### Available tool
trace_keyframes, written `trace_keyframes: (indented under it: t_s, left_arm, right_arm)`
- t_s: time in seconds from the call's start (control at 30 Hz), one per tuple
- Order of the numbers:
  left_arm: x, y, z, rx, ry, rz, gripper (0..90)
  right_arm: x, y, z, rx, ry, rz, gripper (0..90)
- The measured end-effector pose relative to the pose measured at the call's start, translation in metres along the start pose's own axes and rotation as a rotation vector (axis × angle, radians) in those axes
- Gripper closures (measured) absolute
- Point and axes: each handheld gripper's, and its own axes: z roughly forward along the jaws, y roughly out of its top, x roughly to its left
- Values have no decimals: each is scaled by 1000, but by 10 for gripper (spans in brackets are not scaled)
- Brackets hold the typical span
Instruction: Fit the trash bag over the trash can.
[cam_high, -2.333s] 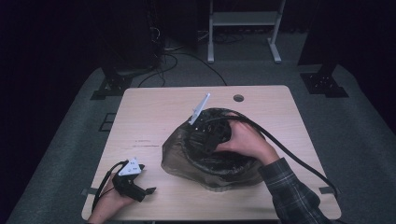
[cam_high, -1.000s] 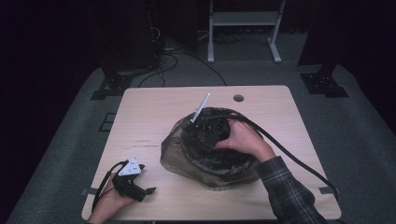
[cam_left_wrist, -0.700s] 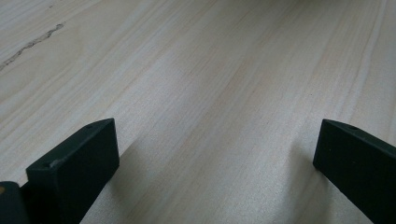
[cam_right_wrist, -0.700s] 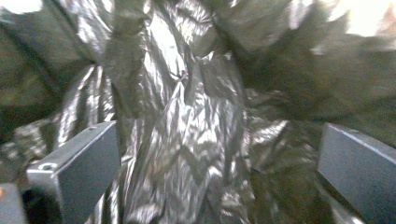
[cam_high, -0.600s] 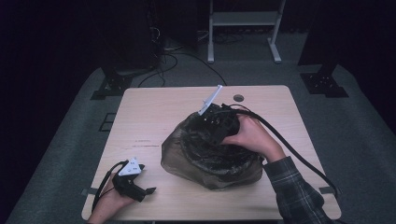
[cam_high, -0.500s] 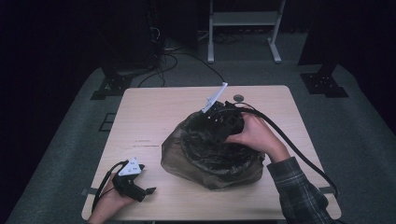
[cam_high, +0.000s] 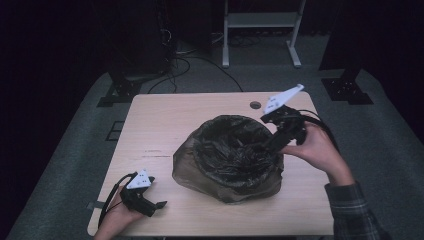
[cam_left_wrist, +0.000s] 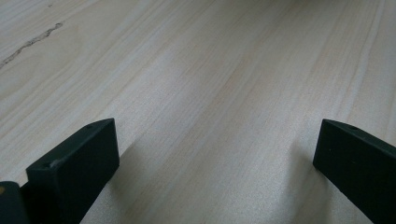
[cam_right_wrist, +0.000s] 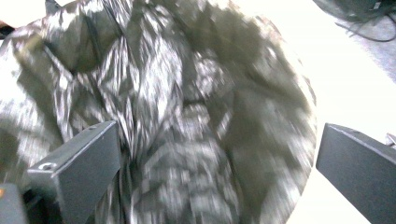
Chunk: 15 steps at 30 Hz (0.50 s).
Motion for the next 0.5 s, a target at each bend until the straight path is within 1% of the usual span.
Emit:
trace_keyframes:
  t_s: [0.1, 0.13, 0.2, 0.27, 0.3, 0.37, 0.47, 0.5]
  left_arm:
    - [0, 0, 0, 0, 0, 0, 0]
    - [0, 0, 0, 0, 0, 0, 0]
    - [0, 0, 0, -1, 0, 0, 0]
    - [0, 0, 0, 0, 0, 0, 0]
    - [0, 0, 0, -1, 0, 0, 0]
    - [0, 0, 0, 0, 1, -1, 0]
    - [0, 0, 0, -2, 1, -1, 0]
    - [0, 0, 0, 0, 0, 0, 0]
  right_arm:
    - [-4, -22, -16, -20, -26, 39, 0]
    - [-6, -34, -23, -28, -40, 56, 0]
    - [-8, -53, -31, -36, -51, 86, 0]
    - [-9, -73, -35, -34, -67, 108, 0]
    - [-9, -80, -36, -36, -70, 120, 0]
    - [-9, -102, -38, -41, -76, 141, 0]
    - [-9, -129, -35, -37, -74, 164, 0]
    - [-8, -135, -34, -39, -79, 169, 0]
